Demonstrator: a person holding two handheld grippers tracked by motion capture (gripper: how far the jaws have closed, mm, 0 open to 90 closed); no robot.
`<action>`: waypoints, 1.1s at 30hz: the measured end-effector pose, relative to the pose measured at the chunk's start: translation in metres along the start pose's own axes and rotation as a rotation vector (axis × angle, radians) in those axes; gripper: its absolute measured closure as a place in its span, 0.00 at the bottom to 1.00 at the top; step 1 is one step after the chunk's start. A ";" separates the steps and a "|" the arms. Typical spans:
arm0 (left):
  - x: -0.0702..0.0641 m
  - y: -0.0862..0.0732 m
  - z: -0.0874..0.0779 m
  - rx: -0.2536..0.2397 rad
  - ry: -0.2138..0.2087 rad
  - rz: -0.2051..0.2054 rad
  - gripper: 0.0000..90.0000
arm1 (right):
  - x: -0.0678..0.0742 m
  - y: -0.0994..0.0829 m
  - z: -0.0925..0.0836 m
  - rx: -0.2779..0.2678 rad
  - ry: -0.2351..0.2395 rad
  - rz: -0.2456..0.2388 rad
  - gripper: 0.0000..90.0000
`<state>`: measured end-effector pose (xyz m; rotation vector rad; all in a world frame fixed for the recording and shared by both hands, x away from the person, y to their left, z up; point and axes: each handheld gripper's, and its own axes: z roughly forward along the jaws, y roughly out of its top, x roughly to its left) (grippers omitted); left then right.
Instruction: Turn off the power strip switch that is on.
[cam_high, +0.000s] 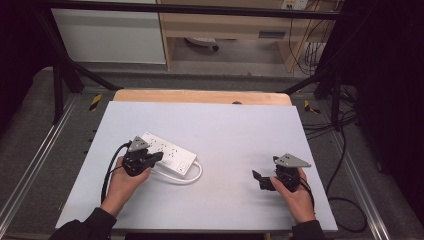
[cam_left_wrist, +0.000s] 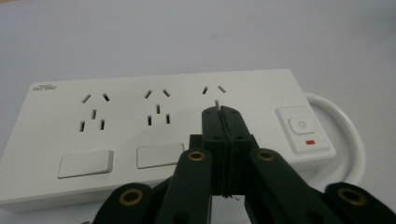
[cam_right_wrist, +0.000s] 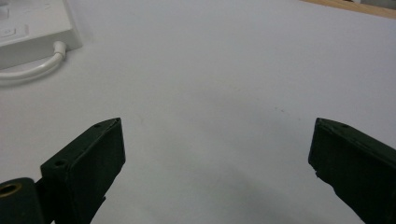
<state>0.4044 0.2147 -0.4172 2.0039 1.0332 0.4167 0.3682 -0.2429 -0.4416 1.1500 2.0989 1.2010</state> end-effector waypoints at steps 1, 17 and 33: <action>0.000 0.000 0.001 0.003 0.000 0.000 0.99 | 0.000 0.000 0.000 0.000 0.000 0.000 0.05; 0.000 -0.002 0.010 0.031 0.013 0.023 1.00 | 0.000 0.000 0.000 0.002 -0.002 -0.005 0.05; -0.001 -0.002 0.014 0.037 0.020 0.027 1.00 | 0.000 0.000 0.000 0.003 -0.001 -0.007 0.05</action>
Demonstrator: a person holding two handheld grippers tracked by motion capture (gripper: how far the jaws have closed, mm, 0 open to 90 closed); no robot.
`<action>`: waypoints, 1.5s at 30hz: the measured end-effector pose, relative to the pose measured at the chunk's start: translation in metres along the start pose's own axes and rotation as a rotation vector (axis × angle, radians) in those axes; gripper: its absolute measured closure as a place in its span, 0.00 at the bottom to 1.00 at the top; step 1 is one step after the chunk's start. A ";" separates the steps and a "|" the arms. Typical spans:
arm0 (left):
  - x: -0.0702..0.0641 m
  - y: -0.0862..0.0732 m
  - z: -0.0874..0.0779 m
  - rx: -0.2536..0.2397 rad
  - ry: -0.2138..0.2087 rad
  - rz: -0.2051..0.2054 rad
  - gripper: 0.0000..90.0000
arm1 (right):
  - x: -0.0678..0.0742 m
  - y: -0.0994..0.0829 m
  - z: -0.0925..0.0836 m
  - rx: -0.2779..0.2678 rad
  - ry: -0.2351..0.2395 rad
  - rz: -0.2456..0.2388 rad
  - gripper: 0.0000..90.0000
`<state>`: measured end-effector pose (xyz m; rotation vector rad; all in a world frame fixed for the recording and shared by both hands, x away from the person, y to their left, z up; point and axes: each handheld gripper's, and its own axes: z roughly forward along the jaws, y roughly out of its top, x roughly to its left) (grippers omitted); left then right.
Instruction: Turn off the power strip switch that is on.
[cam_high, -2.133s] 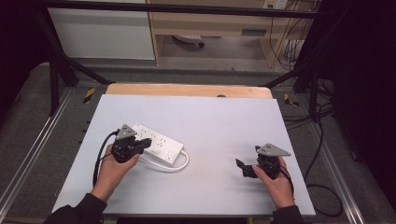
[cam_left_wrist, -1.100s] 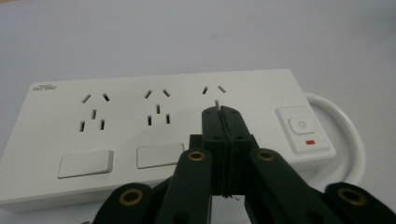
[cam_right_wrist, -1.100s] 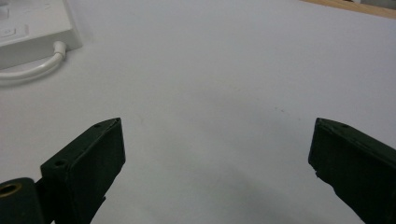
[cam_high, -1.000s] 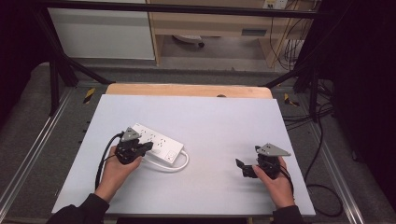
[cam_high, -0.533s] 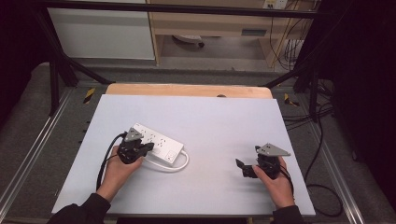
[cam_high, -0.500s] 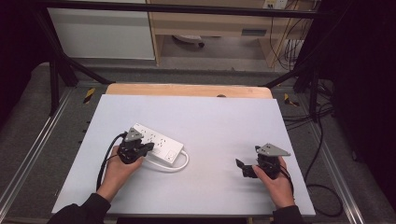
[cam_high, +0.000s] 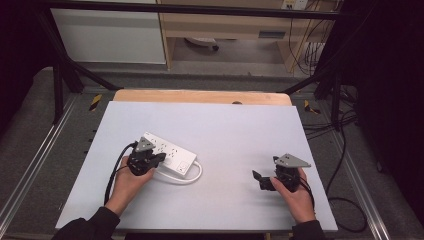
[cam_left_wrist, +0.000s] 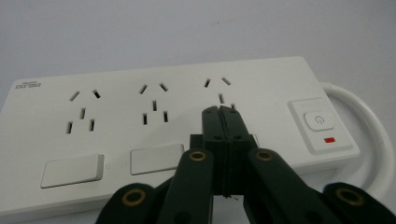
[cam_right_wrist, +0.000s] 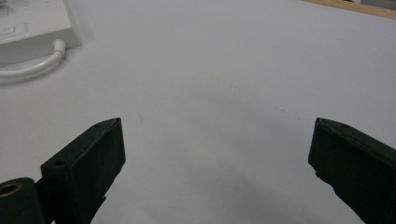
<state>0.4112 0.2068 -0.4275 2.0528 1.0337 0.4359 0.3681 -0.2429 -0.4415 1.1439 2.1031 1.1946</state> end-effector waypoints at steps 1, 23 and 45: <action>0.000 0.000 0.001 -0.002 0.000 -0.002 1.00 | 0.000 0.000 0.000 0.000 0.000 0.000 0.05; 0.001 -0.001 0.003 0.008 0.004 -0.002 1.00 | 0.000 0.000 0.000 0.002 0.000 -0.003 0.05; 0.004 -0.003 0.003 -0.003 -0.014 -0.018 1.00 | 0.000 0.000 0.000 0.003 -0.001 -0.004 0.05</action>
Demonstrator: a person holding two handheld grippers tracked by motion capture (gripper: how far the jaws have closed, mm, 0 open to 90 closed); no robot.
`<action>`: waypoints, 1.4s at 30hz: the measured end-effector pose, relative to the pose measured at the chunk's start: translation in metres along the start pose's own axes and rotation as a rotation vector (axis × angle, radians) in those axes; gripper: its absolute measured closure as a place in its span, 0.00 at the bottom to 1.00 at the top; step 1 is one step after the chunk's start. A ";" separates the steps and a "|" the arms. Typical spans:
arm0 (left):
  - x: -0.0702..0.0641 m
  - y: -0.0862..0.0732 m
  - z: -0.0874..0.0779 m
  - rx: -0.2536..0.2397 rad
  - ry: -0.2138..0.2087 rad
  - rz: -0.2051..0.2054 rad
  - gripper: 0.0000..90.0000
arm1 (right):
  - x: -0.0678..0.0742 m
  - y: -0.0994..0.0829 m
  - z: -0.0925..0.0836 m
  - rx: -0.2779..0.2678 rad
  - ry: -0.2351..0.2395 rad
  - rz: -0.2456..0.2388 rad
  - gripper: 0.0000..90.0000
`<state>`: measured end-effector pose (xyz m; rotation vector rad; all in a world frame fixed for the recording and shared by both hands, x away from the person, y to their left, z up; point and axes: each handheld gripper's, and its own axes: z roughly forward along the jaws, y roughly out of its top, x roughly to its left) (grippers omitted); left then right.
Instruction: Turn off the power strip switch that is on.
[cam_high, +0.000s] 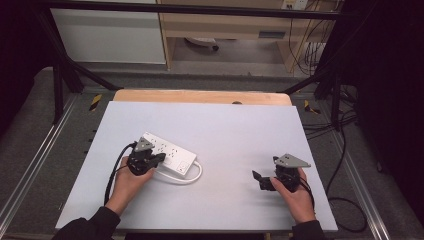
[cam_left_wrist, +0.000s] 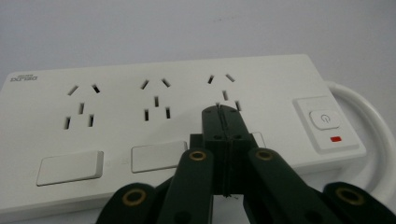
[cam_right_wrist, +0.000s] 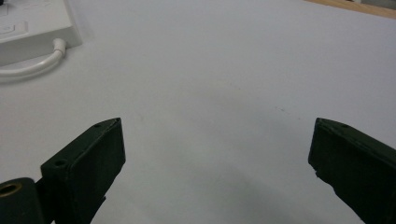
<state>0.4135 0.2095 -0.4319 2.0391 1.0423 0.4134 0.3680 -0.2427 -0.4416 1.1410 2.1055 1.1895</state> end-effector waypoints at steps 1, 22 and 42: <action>0.000 0.000 0.000 0.000 0.000 0.001 1.00 | 0.000 0.000 0.000 0.000 0.000 0.000 0.05; 0.001 -0.001 0.002 0.002 0.004 0.005 1.00 | 0.000 0.000 0.000 0.003 0.000 -0.002 0.05; 0.001 -0.002 0.002 -0.018 -0.002 0.001 1.00 | 0.000 0.000 0.001 0.003 0.000 -0.004 0.05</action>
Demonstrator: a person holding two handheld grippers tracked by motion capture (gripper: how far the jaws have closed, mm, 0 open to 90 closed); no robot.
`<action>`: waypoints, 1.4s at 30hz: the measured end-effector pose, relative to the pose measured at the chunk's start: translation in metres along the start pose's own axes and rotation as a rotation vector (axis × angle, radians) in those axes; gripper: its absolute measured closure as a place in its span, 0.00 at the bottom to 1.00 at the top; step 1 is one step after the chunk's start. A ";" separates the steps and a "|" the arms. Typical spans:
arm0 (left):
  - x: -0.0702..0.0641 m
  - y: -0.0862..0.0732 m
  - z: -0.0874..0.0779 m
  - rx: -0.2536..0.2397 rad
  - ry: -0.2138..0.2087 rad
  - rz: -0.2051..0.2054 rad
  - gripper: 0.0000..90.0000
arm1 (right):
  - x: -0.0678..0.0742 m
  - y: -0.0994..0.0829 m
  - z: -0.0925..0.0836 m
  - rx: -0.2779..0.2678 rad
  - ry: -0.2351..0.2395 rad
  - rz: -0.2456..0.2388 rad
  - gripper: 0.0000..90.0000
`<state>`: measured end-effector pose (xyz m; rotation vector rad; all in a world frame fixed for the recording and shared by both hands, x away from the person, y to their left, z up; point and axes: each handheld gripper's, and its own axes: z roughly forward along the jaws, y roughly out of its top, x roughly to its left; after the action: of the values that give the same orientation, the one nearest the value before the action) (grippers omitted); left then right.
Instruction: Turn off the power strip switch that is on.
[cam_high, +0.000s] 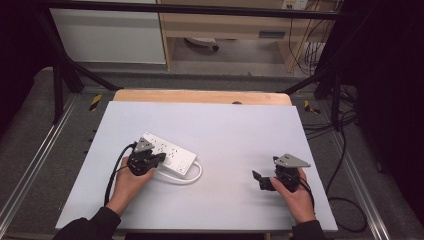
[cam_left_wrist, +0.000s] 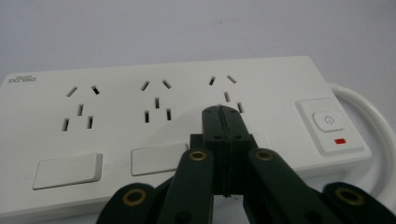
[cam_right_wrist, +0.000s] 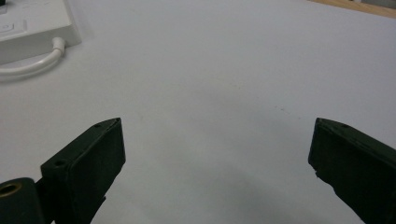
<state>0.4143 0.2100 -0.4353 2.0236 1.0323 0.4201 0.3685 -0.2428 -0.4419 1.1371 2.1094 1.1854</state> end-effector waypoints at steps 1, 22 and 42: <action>0.000 0.000 0.000 -0.002 -0.002 0.000 1.00 | 0.000 0.000 0.000 0.001 0.000 0.000 0.05; 0.003 0.003 -0.004 -0.073 0.000 -0.022 1.00 | 0.000 0.000 0.000 0.001 -0.001 -0.002 0.05; 0.001 0.004 -0.003 -0.098 -0.006 -0.034 0.83 | 0.000 0.000 0.000 0.003 0.001 -0.002 0.05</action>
<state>0.4150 0.2114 -0.4303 1.9167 1.0218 0.4378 0.3684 -0.2423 -0.4420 1.1354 2.1136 1.1822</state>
